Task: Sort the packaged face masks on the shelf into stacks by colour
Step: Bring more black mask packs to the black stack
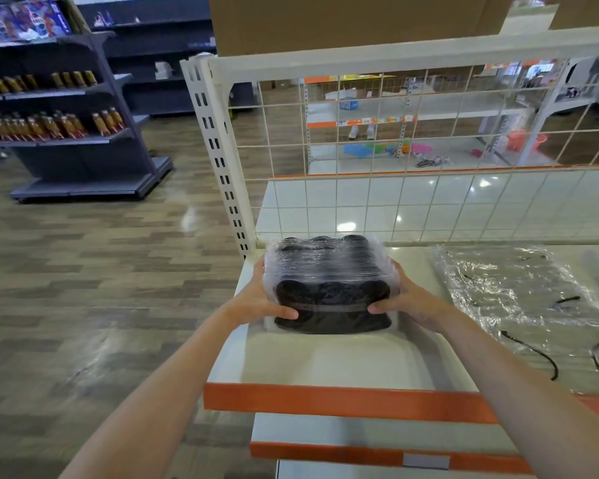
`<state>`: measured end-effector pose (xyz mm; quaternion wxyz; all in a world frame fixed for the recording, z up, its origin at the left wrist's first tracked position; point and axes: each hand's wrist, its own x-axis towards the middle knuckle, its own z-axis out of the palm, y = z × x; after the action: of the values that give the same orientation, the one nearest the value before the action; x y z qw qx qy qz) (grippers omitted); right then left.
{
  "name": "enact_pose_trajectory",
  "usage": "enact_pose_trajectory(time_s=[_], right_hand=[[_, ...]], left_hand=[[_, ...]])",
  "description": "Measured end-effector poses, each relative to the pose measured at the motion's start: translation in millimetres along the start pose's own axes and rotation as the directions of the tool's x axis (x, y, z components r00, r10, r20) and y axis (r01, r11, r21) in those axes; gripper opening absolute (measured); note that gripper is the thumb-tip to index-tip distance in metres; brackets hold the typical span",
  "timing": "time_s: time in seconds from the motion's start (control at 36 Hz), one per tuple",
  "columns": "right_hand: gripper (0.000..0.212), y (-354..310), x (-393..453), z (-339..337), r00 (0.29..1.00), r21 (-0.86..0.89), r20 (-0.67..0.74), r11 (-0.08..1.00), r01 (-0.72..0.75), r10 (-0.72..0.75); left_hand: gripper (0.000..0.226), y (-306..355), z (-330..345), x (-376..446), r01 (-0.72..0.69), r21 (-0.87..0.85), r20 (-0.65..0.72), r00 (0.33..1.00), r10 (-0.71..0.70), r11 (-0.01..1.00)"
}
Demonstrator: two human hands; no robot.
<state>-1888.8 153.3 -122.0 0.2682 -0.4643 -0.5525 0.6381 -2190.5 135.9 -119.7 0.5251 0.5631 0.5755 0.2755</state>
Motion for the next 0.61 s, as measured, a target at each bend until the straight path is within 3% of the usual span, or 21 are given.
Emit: enact_pose_trajectory(time_s=[0.25,0.33,0.53,0.61], right_hand=[[0.15,2.9,8.3,-4.7,0.999,-0.035,0.025,0.998,-0.044,0.045],[0.146,2.1,9.5,-5.9,0.998,-0.045,0.043,0.998,-0.051,0.053],[0.128,-3.1,12.1,-5.8,0.997,-0.092,0.056,0.994,-0.051,0.056],[0.127,-3.8,14.1,-5.9,0.998,-0.113,0.033,0.992,-0.054,0.058]], left_hand=[[0.165,7.8,-1.3,-1.3,0.048,0.086,0.03,0.998,-0.051,0.995],[0.157,8.6,0.0,-0.5,0.069,0.099,0.024,0.997,-0.072,0.993],[0.173,1.4,-4.8,4.6,0.15,0.23,-0.019,0.989,-0.15,0.962],[0.16,5.7,-1.8,5.2,0.134,0.254,-0.059,0.991,-0.122,0.958]])
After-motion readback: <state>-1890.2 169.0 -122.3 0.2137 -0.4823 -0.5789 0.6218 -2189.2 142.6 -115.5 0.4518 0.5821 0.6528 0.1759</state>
